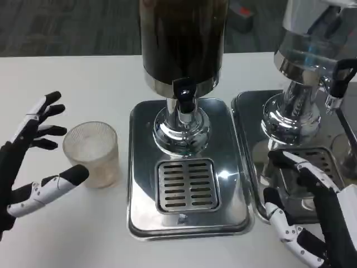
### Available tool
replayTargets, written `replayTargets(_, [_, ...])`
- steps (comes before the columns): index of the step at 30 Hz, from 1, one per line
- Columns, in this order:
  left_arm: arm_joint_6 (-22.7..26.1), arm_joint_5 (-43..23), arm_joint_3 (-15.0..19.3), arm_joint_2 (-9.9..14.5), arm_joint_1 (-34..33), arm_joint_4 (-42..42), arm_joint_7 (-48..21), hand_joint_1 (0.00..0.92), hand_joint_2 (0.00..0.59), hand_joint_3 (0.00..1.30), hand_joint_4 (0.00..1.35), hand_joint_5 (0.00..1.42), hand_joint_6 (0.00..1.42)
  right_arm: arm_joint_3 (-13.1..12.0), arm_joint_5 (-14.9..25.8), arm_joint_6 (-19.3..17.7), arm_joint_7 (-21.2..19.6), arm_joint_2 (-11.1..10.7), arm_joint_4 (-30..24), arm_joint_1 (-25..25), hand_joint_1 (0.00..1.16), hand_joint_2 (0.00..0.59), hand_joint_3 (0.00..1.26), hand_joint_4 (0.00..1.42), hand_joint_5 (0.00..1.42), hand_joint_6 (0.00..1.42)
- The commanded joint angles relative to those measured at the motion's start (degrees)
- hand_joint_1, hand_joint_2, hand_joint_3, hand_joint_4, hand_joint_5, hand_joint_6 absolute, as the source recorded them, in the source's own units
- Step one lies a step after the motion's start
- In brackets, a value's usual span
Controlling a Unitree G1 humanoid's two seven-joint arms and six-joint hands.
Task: Grasp the cup under the faucet to collect the drink, then remove the cup.
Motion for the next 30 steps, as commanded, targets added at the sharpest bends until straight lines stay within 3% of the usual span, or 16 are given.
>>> replayTargets(1, [0.78, 2.27, -0.49, 1.24, -1.97, 3.59, 1.18, 0.177, 0.009, 0.12, 0.17, 0.34, 0.48, 0.15, -0.25, 0.35, -0.89, 0.59, -0.34, 0.18, 0.47, 0.434, 0.30, 0.31, 0.22, 0.32])
replayTargets(16, [2.63, 5.77, -4.85, 1.95, -7.04, 10.47, 2.70, 0.186, 0.017, 0.10, 0.12, 0.27, 0.35, -1.06, 2.43, 0.16, 0.54, -1.02, 0.71, -0.28, 0.46, 0.426, 0.31, 0.33, 0.24, 0.34])
replayTargets(30, [5.64, 5.18, -8.45, 3.44, -11.50, 15.67, 1.68, 0.212, 0.018, 0.08, 0.10, 0.26, 0.34, -0.77, 2.81, 0.14, 0.46, -0.43, 0.36, 0.99, 0.45, 0.422, 0.33, 0.36, 0.27, 0.36])
